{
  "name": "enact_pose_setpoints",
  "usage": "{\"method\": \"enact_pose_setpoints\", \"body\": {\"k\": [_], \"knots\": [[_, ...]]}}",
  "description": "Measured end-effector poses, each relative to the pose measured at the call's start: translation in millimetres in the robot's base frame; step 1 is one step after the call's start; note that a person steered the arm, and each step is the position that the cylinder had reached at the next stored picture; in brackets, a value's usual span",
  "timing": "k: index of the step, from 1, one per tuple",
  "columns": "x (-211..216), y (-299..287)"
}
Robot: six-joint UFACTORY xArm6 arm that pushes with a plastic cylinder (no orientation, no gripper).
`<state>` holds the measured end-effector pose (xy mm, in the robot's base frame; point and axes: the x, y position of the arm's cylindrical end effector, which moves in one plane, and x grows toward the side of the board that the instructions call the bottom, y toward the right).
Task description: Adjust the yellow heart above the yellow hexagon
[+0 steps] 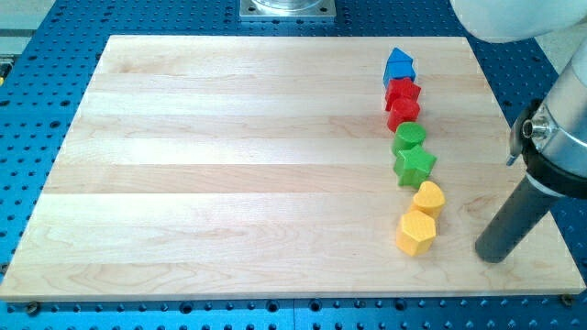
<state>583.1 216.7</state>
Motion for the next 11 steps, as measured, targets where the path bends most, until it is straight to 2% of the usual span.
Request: {"method": "enact_pose_setpoints", "body": {"k": [2, 5, 6, 7, 8, 11], "knots": [[-57.2, -2.5], [-55.6, -46.1], [-48.2, -0.5], [-11.8, 62.7], [-8.4, 127.2], [-14.2, 127.9]]}}
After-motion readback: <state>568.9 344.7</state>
